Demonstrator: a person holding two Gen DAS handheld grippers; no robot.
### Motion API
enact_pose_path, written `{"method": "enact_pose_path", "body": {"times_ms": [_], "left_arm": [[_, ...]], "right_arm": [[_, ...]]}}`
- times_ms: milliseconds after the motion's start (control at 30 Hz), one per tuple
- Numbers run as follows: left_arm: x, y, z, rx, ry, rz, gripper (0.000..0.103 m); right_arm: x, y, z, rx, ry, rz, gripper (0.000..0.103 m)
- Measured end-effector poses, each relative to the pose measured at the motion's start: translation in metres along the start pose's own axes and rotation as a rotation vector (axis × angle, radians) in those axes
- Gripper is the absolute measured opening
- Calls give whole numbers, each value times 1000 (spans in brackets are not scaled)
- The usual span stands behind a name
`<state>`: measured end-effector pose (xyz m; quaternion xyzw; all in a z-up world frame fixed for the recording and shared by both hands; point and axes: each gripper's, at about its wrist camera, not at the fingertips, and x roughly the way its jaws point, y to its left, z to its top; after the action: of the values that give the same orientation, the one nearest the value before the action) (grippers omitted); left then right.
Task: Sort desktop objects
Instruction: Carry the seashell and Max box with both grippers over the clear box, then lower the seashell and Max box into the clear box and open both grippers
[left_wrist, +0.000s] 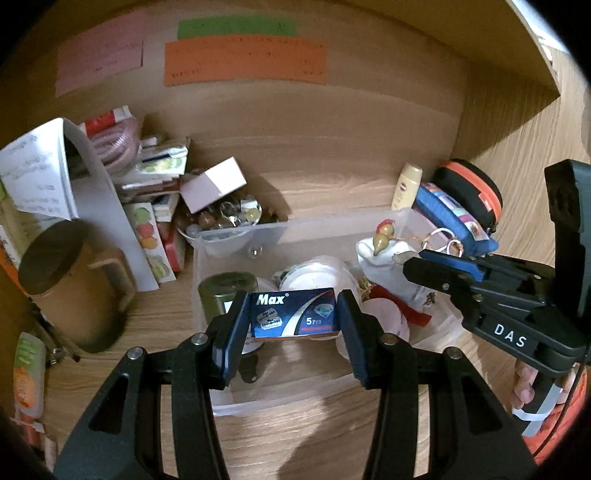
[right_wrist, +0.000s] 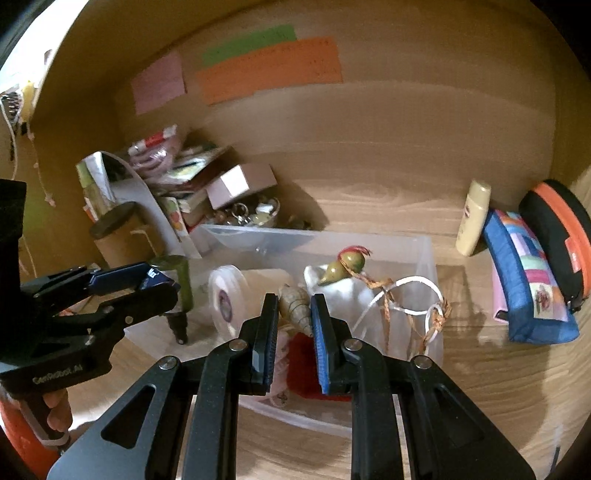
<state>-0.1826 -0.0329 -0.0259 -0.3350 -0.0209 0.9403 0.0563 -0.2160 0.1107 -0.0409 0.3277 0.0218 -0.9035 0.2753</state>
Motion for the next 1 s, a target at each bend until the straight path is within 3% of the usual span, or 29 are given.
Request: {"method": "enact_pose_path", "body": {"times_ms": [433, 800, 1000], "left_arm": [[22, 0, -3, -2, 39, -27, 47], [29, -1, -4, 7, 48, -33, 48], [27, 1, -3, -3, 53, -42, 48]], "right_arm": [[20, -5, -6, 11, 54, -10, 16], [22, 2, -7, -31, 35, -40, 17], [15, 3, -5, -29, 8, -20, 35]]}}
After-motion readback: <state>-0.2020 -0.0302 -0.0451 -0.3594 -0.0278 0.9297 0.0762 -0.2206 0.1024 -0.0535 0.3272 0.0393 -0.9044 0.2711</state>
